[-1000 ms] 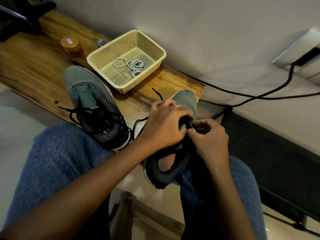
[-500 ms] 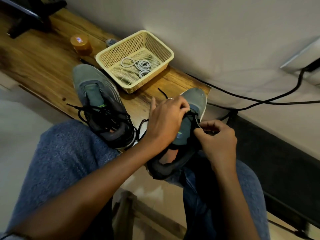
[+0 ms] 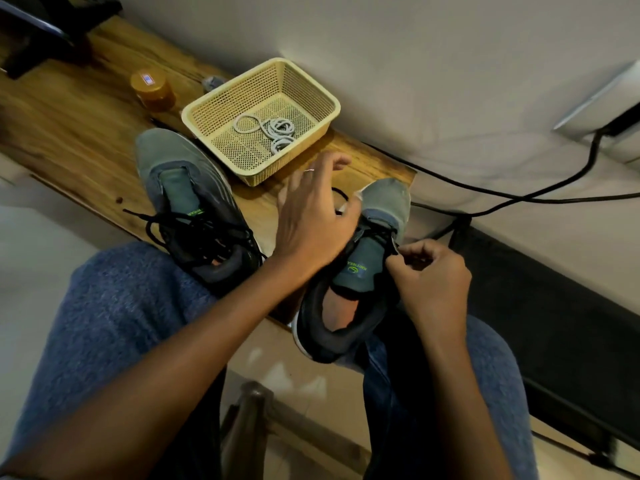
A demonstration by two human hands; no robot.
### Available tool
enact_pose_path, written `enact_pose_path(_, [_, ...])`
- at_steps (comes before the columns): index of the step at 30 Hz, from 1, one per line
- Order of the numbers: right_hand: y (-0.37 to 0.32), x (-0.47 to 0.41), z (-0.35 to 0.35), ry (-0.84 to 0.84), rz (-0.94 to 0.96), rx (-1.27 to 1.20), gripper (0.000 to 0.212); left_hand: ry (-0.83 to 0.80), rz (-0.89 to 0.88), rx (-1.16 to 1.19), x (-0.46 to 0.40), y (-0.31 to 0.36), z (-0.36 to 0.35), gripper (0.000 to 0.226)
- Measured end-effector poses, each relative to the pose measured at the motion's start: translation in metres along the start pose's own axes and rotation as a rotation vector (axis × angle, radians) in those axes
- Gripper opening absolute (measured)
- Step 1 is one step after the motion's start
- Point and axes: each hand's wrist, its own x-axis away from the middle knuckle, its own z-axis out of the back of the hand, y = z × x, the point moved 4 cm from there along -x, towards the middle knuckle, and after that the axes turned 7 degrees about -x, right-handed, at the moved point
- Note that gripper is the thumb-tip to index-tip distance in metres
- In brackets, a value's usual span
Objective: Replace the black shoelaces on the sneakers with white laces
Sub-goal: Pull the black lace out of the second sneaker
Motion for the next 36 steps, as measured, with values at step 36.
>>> enact_pose_path(36, [-0.001, 0.001, 0.001, 0.018, -0.035, -0.072, 0.007, 0.114, 0.072, -0.036, -0.011, -0.004, 0.005, 0.025])
